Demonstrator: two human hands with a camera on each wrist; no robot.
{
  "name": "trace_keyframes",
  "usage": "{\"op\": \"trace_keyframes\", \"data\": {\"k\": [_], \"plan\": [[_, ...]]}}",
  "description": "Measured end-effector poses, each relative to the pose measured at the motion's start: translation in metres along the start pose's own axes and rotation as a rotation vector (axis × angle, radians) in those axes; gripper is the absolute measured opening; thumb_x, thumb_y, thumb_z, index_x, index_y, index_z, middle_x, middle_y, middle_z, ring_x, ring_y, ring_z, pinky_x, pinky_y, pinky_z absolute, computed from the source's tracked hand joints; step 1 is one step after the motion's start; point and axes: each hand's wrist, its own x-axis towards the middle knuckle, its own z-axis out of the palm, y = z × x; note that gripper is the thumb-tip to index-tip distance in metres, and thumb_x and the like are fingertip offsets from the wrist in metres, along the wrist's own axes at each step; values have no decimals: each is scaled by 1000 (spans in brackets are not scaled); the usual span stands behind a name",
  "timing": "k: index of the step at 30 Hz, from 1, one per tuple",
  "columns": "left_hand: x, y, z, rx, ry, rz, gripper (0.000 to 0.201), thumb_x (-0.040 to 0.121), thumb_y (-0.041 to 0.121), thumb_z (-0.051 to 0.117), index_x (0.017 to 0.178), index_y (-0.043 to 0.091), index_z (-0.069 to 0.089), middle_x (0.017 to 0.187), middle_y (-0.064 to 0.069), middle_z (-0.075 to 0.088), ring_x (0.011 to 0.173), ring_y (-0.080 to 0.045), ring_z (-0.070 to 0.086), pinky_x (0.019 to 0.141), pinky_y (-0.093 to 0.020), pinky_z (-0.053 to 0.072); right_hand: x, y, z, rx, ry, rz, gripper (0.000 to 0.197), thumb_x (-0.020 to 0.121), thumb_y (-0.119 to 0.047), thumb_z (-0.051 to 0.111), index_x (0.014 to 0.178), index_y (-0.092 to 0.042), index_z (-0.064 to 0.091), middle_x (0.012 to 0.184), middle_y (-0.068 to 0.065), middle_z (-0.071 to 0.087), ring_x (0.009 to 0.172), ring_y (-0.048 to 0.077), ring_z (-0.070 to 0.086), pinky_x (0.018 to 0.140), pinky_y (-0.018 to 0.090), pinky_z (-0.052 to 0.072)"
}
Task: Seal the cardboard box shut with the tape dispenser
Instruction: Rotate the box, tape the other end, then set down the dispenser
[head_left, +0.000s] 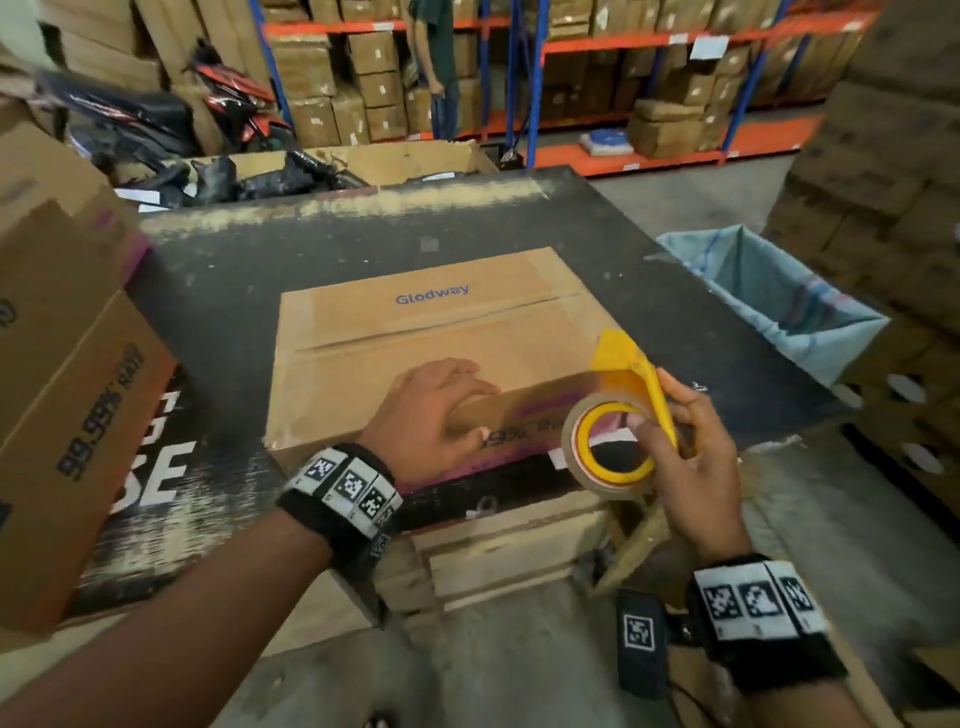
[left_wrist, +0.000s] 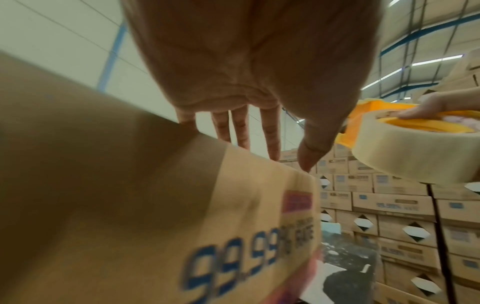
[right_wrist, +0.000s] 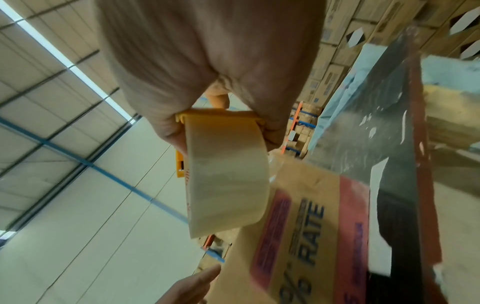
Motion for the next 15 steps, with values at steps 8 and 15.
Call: {"op": "trace_keyframes", "data": {"k": [8,15], "plan": [[33,10,33,254,-63,-43,54,105,45,24,156,50,11,170,6,19,157,-22,20,124,-53,22,116,83,-60,-233,207,231,71,69,-63,62,127,-23,70,119,9,69,108,21,67,100,43,51],[18,-21,20,284,-63,-35,53,106,44,23,157,49,12,169,8,23,155,-20,26,119,-47,28,172,130,-41,-558,3,287,43,94,-43,59,113,-9,76,111,22,73,110,44,63,92,44,47]]}}
